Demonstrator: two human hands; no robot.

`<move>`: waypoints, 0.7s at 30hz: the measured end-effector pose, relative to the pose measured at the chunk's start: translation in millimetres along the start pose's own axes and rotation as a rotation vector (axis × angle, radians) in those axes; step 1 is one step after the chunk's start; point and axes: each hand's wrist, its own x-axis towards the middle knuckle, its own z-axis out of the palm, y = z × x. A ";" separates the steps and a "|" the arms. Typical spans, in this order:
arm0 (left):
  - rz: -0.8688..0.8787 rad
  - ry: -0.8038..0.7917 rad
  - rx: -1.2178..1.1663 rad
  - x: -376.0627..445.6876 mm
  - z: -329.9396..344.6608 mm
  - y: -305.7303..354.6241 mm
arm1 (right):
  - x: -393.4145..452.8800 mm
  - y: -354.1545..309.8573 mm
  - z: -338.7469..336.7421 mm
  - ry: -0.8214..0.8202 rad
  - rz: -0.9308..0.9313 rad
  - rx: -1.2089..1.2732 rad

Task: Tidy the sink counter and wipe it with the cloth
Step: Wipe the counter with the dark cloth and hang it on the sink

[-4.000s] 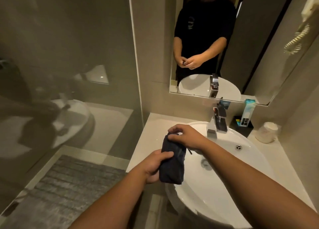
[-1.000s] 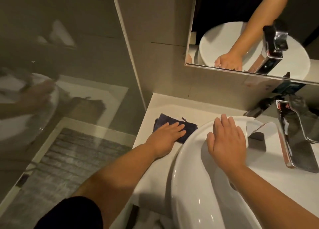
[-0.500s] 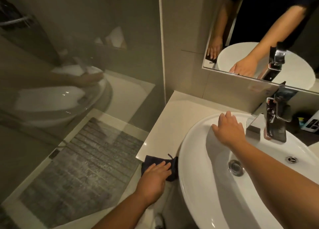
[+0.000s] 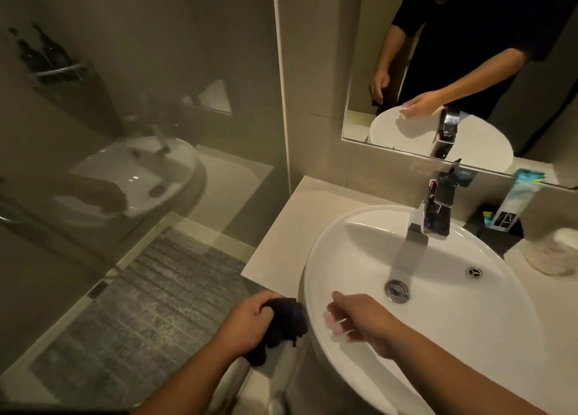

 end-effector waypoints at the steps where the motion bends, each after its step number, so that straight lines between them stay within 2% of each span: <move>1: 0.048 0.021 0.006 -3.9 -5.9 15.9 | -6.8 -0.7 5.2 -0.089 0.055 0.109; 3: 0.184 0.053 0.051 -14.3 -16.0 48.5 | -17.1 -4.0 12.6 -0.213 0.136 0.346; 5: 0.340 0.029 0.157 -25.2 -21.0 75.1 | -25.9 -6.0 12.9 -0.239 0.138 0.486; 9: 0.644 -0.005 0.554 -42.6 -17.1 99.5 | -61.7 -20.1 9.2 -0.216 -0.012 0.677; 11: 0.854 0.038 0.680 -49.3 -11.8 98.2 | -78.7 -23.3 7.1 -0.102 -0.142 0.609; 14: 1.011 0.046 0.616 -61.4 -8.7 84.0 | -110.4 -24.2 7.2 0.123 -0.328 0.376; 16: 0.965 -0.021 0.388 -75.5 -13.4 78.9 | -135.8 -23.4 7.5 0.224 -0.414 0.204; 19: 0.639 -0.101 -0.011 -87.4 -14.8 79.1 | -170.6 -19.6 8.1 0.291 -0.478 -0.089; 21: 0.496 -0.160 -0.107 -82.4 -10.3 82.7 | -189.8 -16.9 9.4 0.338 -0.496 -0.232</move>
